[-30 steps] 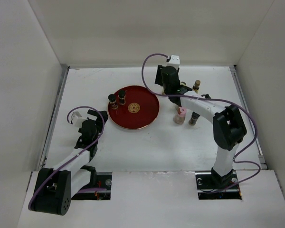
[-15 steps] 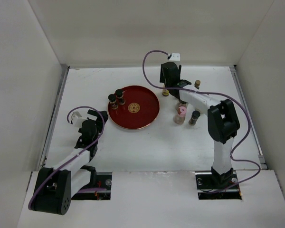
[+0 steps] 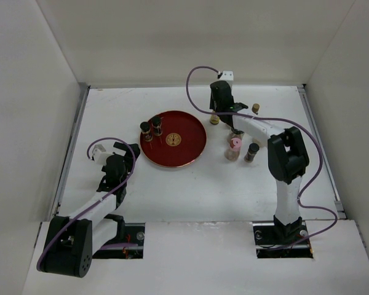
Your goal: Organize the condiment bottles
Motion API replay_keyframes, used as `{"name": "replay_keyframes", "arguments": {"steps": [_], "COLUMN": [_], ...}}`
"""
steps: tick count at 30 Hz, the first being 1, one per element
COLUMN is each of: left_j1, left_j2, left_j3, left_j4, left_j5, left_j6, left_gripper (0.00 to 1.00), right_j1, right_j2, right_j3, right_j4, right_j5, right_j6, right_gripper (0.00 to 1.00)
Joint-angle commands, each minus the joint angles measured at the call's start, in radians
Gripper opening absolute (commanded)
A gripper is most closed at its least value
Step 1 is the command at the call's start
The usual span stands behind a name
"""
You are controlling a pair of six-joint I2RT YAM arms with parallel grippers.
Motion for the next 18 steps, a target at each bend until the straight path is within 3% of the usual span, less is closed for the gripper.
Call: {"name": "replay_keyframes", "arguments": {"steps": [1, 9, 18], "left_j1": [0.000, -0.005, -0.006], "left_j2": [-0.020, -0.019, -0.014], "left_j3": [0.005, 0.005, 0.004], "left_j4": [0.053, 0.053, 0.053], "left_j5": [-0.001, -0.009, -0.017], "left_j6": [0.008, 0.009, 0.009], "left_gripper": [1.00, 1.00, 1.00], "right_j1": [-0.005, 0.051, 0.197], "right_j2": [-0.093, -0.231, -0.060], "right_j3": [-0.014, -0.016, 0.179], "right_j4": [0.069, 0.162, 0.154], "right_j5": [0.000, 0.053, 0.012], "right_j6": [0.036, -0.053, -0.076], "right_gripper": [0.20, 0.20, 0.21]}}
